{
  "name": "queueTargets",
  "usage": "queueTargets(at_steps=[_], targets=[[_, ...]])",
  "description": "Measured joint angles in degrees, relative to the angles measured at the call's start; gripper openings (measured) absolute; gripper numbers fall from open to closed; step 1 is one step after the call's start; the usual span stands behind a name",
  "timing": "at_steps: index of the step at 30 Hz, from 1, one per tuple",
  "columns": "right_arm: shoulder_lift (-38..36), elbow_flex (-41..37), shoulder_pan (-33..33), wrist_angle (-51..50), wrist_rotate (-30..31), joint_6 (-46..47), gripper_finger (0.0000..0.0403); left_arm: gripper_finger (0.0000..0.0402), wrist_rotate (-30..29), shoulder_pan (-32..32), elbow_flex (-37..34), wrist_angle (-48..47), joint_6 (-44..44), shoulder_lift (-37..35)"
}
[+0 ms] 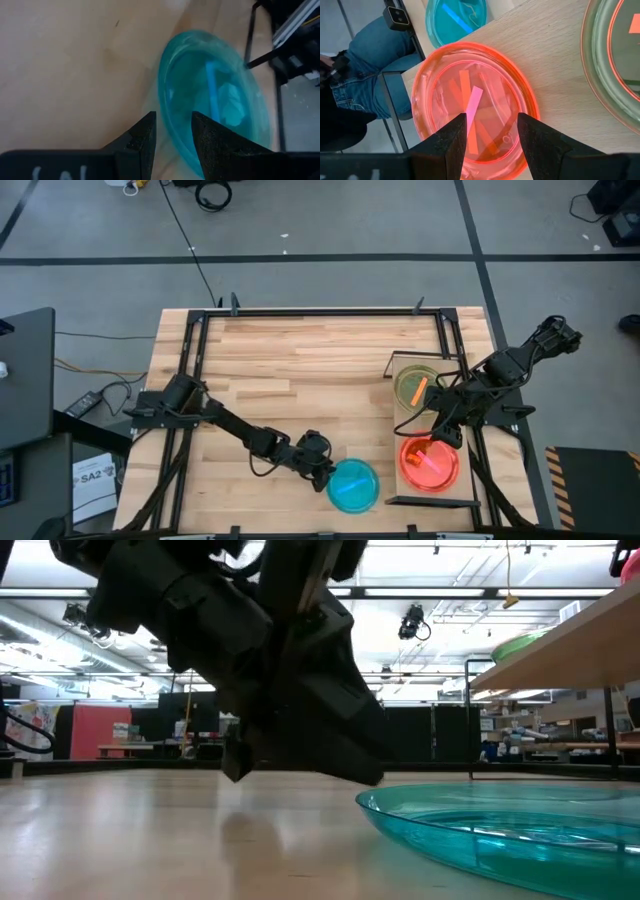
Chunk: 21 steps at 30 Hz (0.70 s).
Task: Place and stack plates onto a shelf
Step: Stack the blue transparent plate on top of the orange transparent plate on the shelf
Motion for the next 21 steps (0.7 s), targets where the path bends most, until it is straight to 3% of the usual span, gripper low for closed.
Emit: queueTargets(at_steps=[4,13,21], targets=[[0.0,0.0,0.0,0.0,0.0,0.0,0.0182,0.0130,1.5,-0.4,3.6,-1.6,1.8,3.3],[0.0,0.0,0.0,0.0,0.0,0.0,0.0182,0.0125,2.5,0.1,11.0,-15.1,3.4,4.3],[0.0,0.0,0.0,0.0,0.0,0.0,0.0182,0.0068,2.3,0.1,11.4,-15.9,3.4,4.4]])
